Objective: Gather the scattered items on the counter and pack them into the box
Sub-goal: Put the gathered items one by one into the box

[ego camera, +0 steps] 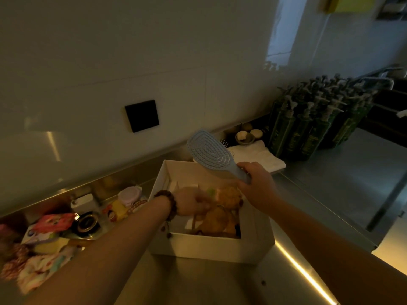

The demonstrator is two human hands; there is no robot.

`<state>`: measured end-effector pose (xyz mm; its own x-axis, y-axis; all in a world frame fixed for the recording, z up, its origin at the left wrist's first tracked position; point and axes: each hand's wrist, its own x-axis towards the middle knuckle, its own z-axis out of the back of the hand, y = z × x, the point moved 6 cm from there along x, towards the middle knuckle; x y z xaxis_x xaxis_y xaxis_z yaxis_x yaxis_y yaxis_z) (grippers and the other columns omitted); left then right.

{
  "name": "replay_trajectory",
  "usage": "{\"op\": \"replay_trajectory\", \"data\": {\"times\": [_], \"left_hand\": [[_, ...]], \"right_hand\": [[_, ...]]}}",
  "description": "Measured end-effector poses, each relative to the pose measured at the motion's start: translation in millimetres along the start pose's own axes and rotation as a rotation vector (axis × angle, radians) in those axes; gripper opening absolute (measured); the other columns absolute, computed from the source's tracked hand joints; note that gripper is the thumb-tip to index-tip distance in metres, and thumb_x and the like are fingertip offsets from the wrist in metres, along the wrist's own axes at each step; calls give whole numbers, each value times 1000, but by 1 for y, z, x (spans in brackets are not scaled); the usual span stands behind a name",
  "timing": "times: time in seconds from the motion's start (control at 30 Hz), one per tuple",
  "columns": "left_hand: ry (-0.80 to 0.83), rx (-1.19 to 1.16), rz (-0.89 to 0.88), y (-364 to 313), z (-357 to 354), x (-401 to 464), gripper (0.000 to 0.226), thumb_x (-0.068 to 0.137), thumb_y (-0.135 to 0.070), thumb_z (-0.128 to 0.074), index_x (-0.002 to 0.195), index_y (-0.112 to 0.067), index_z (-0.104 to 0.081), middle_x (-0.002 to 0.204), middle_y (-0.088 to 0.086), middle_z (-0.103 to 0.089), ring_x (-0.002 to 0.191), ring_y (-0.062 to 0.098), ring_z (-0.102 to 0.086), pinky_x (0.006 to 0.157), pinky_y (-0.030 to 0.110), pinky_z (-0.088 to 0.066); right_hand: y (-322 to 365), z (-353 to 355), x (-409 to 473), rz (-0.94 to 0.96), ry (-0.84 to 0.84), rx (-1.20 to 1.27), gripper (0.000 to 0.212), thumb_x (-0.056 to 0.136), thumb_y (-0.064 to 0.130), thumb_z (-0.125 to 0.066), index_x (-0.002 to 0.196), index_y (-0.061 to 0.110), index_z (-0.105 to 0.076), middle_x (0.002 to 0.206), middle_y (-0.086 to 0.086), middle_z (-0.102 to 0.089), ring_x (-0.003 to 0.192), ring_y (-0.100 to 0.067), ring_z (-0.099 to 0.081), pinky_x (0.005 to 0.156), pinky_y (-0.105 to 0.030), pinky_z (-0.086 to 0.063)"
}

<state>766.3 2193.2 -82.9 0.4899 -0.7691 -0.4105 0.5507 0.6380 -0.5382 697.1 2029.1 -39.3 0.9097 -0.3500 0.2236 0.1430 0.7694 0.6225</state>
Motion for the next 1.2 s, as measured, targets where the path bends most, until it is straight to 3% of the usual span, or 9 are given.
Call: {"op": "replay_trajectory", "data": {"times": [0.1, 0.23, 0.33, 0.53, 0.67, 0.73, 0.83, 1.1, 1.2], "left_hand": [[-512, -100, 119, 25, 54, -20, 20, 90, -13, -53, 106, -10, -64, 105, 9, -66, 98, 24, -61, 87, 35, -49], [-791, -287, 110, 45, 75, -43, 40, 88, -13, -55, 127, -9, -48, 121, 9, -59, 107, 23, -57, 89, 34, -48], [-690, -312, 24, 49, 67, -43, 58, 90, -20, -58, 141, -12, -33, 138, 7, -47, 124, 24, -48, 100, 41, -43], [-572, -210, -74, 41, 43, -35, 43, 89, -14, -57, 131, -18, -48, 127, 5, -58, 117, 20, -53, 95, 30, -43], [-507, -180, 4, 41, 32, -16, 34, 92, -17, -54, 126, -14, -53, 127, 8, -58, 117, 24, -53, 96, 31, -43], [-458, -165, 10, 42, 27, -7, 31, 92, -19, -54, 123, -17, -55, 126, 5, -58, 112, 18, -54, 89, 21, -39], [-391, -173, 59, 50, 14, 5, 26, 91, -29, -55, 117, -25, -55, 124, 2, -59, 107, 14, -54, 88, 24, -40], [-401, -166, 150, 64, 5, 17, 49, 89, -26, -56, 134, -19, -38, 133, 3, -52, 117, 21, -51, 98, 36, -43], [-395, -102, 187, 70, 3, 21, 62, 88, -23, -56, 141, -13, -25, 141, 7, -39, 126, 24, -43, 104, 39, -38]], "right_hand": [[12, -4, 0, 18, 61, -38, 43, 86, 17, -62, 128, 15, -53, 118, -6, -55, 101, -15, -51, 84, -27, -43], [23, -23, -6, 38, 124, 56, 30, 85, 24, -65, 115, 17, -62, 102, -3, -65, 91, -16, -61, 79, -33, -53], [18, -45, -9, -48, 223, 55, 28, 86, 26, -63, 113, 16, -62, 98, -2, -63, 88, -16, -60, 77, -33, -53], [4, -57, 6, -72, 258, -116, 30, 87, 34, -61, 114, 23, -61, 110, -1, -61, 98, -17, -57, 89, -36, -49], [-3, -65, 19, -64, 340, -438, 39, 85, 31, -63, 122, 23, -57, 119, -3, -57, 110, -22, -55, 92, -39, -49], [-7, -69, 23, -86, 356, -505, 33, 85, 28, -61, 117, 22, -58, 116, -4, -60, 106, -23, -58, 89, -40, -51], [-11, -77, 26, -72, 376, -540, 22, 88, 23, -56, 110, 18, -58, 110, -6, -62, 100, -23, -60, 83, -36, -51], [-15, -89, 17, 50, 270, -646, 19, 93, 20, -47, 103, 12, -61, 115, -10, -54, 112, -25, -44, 88, -35, -45], [-20, -101, 14, 44, 404, -663, 29, 94, 21, -45, 119, 9, -54, 128, -13, -47, 118, -29, -38, 97, -37, -41]]}}
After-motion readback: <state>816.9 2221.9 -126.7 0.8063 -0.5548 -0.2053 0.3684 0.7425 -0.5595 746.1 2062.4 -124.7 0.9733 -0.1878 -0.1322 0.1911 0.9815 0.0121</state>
